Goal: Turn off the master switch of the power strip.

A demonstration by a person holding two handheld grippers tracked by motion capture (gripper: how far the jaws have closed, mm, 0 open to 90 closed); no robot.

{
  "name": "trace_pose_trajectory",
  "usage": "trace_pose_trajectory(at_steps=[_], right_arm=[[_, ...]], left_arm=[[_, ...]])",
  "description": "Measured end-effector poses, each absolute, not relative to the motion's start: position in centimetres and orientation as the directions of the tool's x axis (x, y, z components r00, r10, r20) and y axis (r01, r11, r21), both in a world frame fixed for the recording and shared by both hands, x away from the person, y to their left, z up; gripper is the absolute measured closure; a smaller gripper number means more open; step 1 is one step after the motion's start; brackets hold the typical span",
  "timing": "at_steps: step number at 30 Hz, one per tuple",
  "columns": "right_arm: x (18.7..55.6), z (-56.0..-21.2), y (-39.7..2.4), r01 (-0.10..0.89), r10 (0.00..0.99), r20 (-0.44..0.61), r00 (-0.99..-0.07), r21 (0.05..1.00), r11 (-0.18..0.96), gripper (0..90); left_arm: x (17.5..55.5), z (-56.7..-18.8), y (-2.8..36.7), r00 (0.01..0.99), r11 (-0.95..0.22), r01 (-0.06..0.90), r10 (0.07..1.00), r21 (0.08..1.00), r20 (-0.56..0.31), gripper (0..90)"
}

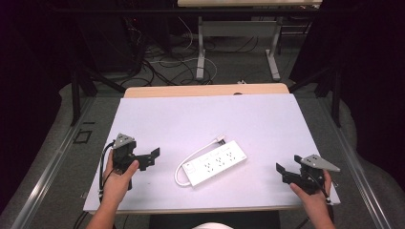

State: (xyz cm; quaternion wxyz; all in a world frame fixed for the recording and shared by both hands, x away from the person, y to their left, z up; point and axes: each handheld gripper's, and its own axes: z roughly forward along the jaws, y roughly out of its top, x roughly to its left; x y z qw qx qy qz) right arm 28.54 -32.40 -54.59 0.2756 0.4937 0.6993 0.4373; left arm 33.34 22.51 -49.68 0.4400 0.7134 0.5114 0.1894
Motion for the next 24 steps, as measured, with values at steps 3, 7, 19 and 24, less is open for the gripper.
trace_pose_trajectory(at_steps=[3,7,19,24], right_arm=[[28.5,-54.6,-32.4,0.448,0.933,0.049,-0.356,0.885,0.124,18.9],[28.5,-54.6,-32.4,0.447,0.934,0.048,-0.355,0.886,0.124,18.9],[28.5,-54.6,-32.4,0.446,0.934,0.048,-0.353,0.886,0.123,18.9],[28.5,-54.6,-32.4,0.446,0.935,0.047,-0.352,0.887,0.123,18.9]], left_arm=[[33.2,-49.8,23.1,0.394,-0.079,0.563,0.9,0.823,-0.184,0.5],[33.0,-50.0,23.7,0.374,-0.062,0.56,0.909,0.826,-0.185,0.5],[32.6,-51.0,25.7,0.322,-0.043,0.561,0.931,0.827,-0.171,0.5],[32.4,-51.4,26.5,0.306,-0.03,0.556,0.937,0.831,-0.17,0.5]])
